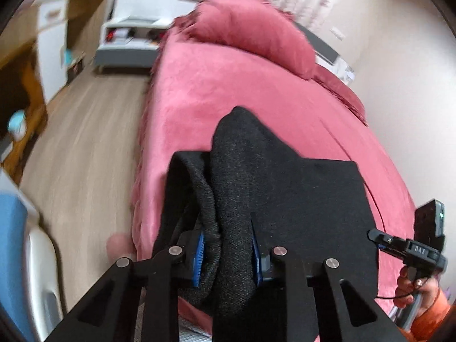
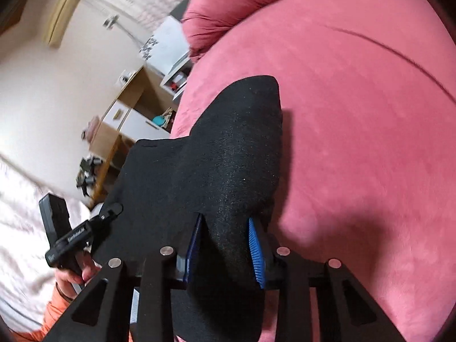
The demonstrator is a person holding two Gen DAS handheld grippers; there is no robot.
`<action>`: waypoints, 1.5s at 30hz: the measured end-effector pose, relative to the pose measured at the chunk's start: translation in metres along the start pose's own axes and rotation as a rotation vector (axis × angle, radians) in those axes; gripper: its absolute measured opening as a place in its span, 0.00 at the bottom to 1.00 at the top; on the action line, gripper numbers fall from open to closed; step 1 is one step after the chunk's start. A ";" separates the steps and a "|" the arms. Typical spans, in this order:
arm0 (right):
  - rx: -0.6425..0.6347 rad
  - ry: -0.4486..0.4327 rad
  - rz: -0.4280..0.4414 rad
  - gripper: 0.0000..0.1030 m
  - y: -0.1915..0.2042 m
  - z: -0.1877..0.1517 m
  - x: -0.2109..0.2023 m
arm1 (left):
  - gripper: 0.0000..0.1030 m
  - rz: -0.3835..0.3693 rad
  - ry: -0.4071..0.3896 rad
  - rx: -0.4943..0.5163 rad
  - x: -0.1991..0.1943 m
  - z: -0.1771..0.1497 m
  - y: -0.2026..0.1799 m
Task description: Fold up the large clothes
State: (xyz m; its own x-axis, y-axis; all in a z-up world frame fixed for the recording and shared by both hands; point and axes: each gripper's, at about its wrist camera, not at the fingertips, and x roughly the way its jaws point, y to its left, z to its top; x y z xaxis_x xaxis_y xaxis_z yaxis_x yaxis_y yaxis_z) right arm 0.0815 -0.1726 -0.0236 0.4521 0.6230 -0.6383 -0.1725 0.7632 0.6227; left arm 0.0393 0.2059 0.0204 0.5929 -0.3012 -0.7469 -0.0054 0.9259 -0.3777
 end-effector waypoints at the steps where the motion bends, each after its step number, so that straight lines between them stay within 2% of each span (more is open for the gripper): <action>1: -0.004 0.009 -0.025 0.35 0.000 0.000 0.004 | 0.29 0.011 0.019 -0.028 0.009 -0.005 0.007; 3: 0.028 0.043 -0.070 0.44 -0.012 -0.002 0.012 | 0.39 0.039 0.064 -0.062 0.022 -0.012 0.016; 4: 0.071 0.054 -0.068 0.56 -0.022 -0.004 0.015 | 0.52 0.050 0.065 -0.072 0.021 -0.009 0.017; 5: 0.097 0.052 -0.059 0.61 -0.032 -0.006 0.011 | 0.73 0.077 0.060 -0.076 0.019 -0.006 0.017; 7: 0.142 0.032 -0.037 0.61 -0.041 -0.007 0.004 | 0.91 0.180 0.028 -0.052 0.016 0.000 0.016; 8: 0.149 0.009 -0.031 0.61 -0.042 -0.006 -0.001 | 0.92 0.187 0.020 -0.036 0.017 0.003 0.015; 11: 0.144 -0.030 0.014 0.61 -0.046 -0.002 -0.013 | 0.92 0.126 0.075 -0.017 0.034 0.013 0.013; 14: 0.123 -0.018 0.024 0.61 -0.047 0.007 -0.009 | 1.00 0.151 0.135 0.036 0.054 0.019 0.011; 17: 0.099 0.024 0.024 0.61 -0.047 0.014 0.004 | 1.00 0.126 0.149 0.088 0.058 0.021 0.013; 19: 0.098 0.044 0.054 0.62 -0.046 0.013 0.010 | 1.00 0.106 0.171 0.101 0.062 0.022 0.016; 25: 0.131 0.022 0.128 0.65 -0.054 0.010 0.024 | 1.00 -0.005 0.212 0.003 0.075 0.020 0.025; 30: 0.068 0.040 0.162 0.65 -0.052 0.013 0.029 | 1.00 -0.070 0.262 -0.031 0.092 0.019 0.024; 34: 0.001 0.081 0.122 0.70 -0.033 0.022 0.044 | 1.00 -0.039 0.284 -0.006 0.100 0.020 0.017; 35: -0.030 0.086 0.085 0.70 -0.025 0.024 0.049 | 0.97 -0.027 0.269 0.018 0.098 0.020 0.013; 36: -0.057 0.087 0.053 0.70 -0.019 0.025 0.052 | 0.89 -0.029 0.250 0.043 0.095 0.021 0.008; 37: -0.080 0.083 0.022 0.70 -0.013 0.025 0.054 | 0.75 -0.036 0.217 0.093 0.088 0.020 -0.002; 40: -0.078 0.056 -0.030 0.64 -0.007 0.022 0.052 | 0.62 0.106 0.124 0.269 0.075 0.015 -0.038; 41: -0.089 0.040 -0.052 0.61 -0.002 0.020 0.051 | 0.56 0.129 0.104 0.291 0.071 0.013 -0.045; 42: -0.105 0.027 -0.071 0.59 0.003 0.019 0.049 | 0.52 0.138 0.085 0.293 0.066 0.013 -0.049; 44: -0.152 -0.008 -0.091 0.50 0.014 0.016 0.042 | 0.40 0.111 0.054 0.257 0.056 0.014 -0.049; 45: -0.169 -0.023 -0.090 0.49 0.018 0.016 0.038 | 0.39 0.087 0.040 0.234 0.050 0.014 -0.050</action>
State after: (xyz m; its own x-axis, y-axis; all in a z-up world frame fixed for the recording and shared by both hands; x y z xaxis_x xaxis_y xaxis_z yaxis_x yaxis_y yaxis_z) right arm 0.1093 -0.1378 -0.0292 0.4919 0.5480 -0.6765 -0.2738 0.8350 0.4773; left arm 0.0804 0.1478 0.0098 0.5658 -0.2227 -0.7939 0.1346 0.9749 -0.1775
